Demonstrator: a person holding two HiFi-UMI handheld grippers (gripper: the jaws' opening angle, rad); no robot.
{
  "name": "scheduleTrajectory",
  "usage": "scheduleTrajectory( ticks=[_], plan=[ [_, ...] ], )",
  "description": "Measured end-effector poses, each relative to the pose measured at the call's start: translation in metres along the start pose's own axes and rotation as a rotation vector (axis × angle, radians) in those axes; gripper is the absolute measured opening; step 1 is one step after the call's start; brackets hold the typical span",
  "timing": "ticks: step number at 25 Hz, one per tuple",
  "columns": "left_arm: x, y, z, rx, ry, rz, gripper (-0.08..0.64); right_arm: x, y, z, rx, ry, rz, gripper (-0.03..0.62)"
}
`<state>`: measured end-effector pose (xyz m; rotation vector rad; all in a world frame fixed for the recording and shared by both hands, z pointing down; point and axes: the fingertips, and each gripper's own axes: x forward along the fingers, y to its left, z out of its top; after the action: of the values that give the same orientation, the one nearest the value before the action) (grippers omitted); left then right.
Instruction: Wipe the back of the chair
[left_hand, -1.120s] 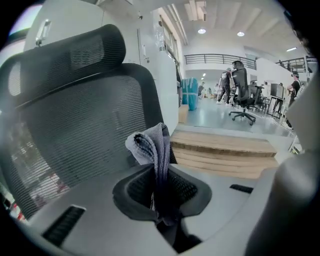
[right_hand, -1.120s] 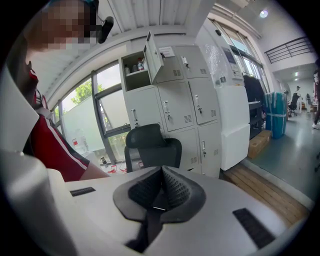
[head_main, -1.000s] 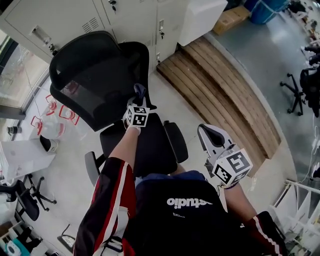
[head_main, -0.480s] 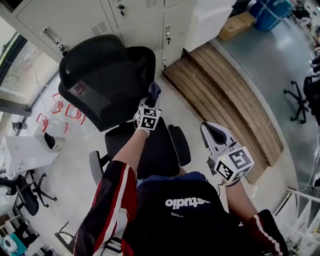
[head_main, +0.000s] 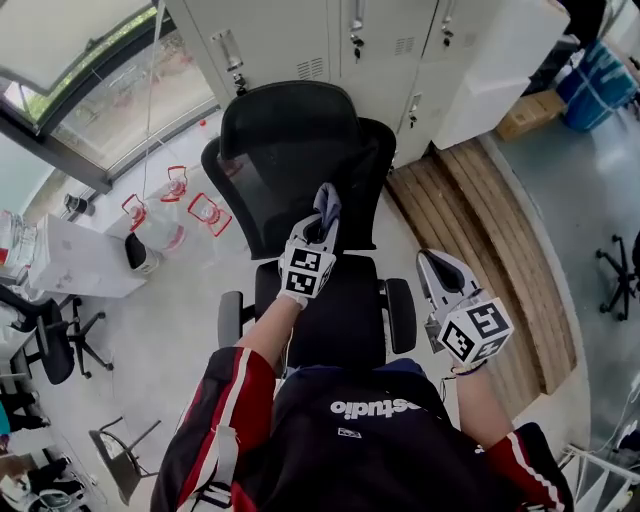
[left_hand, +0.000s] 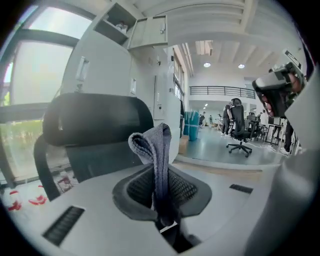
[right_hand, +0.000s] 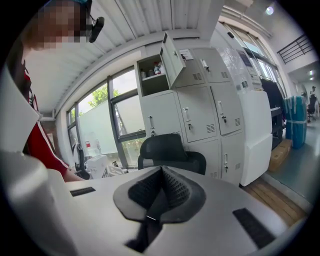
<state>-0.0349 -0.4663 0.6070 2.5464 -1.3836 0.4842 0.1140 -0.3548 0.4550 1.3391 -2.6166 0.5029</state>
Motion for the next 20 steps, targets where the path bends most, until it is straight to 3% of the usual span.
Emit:
scheduleTrajectory(
  ticks=[7, 13, 20],
  plan=[
    [-0.131, 0.038, 0.042, 0.09, -0.109, 0.044, 0.057, 0.031, 0.064, 0.013, -0.038, -0.014, 0.033, 0.014],
    [-0.215, 0.059, 0.05, 0.018, -0.171, 0.034, 0.057, 0.042, 0.127, 0.007, -0.052, -0.024, 0.039, 0.014],
    [-0.271, 0.052, 0.055, -0.015, -0.227, 0.046, 0.057, 0.024, 0.175, 0.003, -0.085, -0.018, 0.068, 0.014]
  ],
)
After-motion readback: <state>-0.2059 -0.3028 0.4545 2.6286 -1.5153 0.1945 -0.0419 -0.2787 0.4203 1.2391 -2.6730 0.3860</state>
